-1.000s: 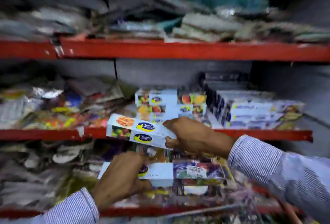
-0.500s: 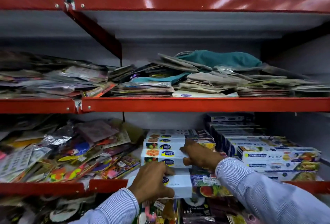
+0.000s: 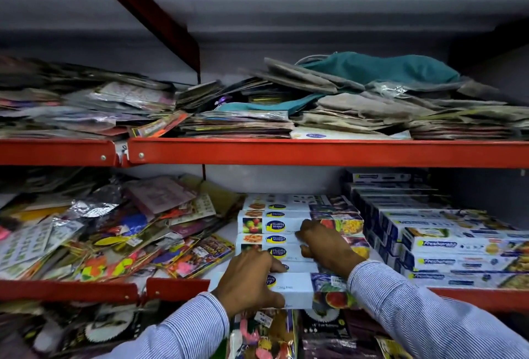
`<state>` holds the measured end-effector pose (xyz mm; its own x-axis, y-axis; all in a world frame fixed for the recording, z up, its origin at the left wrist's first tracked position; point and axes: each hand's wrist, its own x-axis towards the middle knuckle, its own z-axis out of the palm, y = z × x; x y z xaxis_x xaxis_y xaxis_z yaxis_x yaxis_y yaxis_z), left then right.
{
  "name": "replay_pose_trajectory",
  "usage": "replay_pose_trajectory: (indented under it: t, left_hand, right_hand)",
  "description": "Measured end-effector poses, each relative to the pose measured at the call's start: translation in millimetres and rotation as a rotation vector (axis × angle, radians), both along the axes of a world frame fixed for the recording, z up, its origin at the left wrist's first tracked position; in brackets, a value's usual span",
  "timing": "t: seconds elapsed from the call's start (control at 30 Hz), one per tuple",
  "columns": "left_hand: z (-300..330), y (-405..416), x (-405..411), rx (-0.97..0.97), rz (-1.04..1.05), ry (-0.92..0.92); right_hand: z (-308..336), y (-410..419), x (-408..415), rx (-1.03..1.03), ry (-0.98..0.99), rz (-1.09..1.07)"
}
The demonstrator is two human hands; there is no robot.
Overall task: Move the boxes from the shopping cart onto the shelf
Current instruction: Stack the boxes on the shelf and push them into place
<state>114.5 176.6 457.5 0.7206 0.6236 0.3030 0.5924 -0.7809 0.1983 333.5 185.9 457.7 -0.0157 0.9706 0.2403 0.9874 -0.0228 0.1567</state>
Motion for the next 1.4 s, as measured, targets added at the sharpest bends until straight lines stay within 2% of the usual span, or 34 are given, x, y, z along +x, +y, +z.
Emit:
replay_pose_trajectory:
  t: [0.1, 0.27, 0.33, 0.57, 0.77, 0.9, 1.2, 1.4]
  left_hand:
    - [1.5, 7.4, 6.1, 0.008, 0.001, -0.011]
    - [6.2, 20.7, 19.7, 0.003, 0.011, -0.040]
    - [7.7, 26.4, 31.4, -0.002, 0.001, -0.056]
    - [-15.9, 48.6, 63.7, 0.008, 0.011, -0.111]
    - [-30.6, 53.0, 65.0, 0.219, 0.087, -0.028]
    - [-33.8, 55.3, 63.8, 0.148, 0.061, -0.078]
    - [-33.0, 48.9, 61.4, 0.135, 0.079, -0.057]
    - [-32.4, 38.5, 60.0, 0.167, 0.119, -0.021]
  right_hand:
    - [7.2, -2.3, 4.5, 0.054, 0.045, 0.002]
    - [23.5, -15.0, 14.0, 0.119, 0.365, -0.002]
    - [31.1, -24.0, 18.4, 0.141, 0.419, 0.020]
    - [13.4, -59.3, 31.7, -0.060, 0.307, 0.087]
    - [-14.0, -68.2, 39.6, 0.032, 0.326, 0.041]
    - [-15.3, -64.7, 39.8, 0.064, 0.342, 0.041]
    - [-10.9, -69.2, 34.2, 0.067, 0.384, -0.003]
    - [-7.7, -70.5, 29.6, 0.055, 0.325, -0.046]
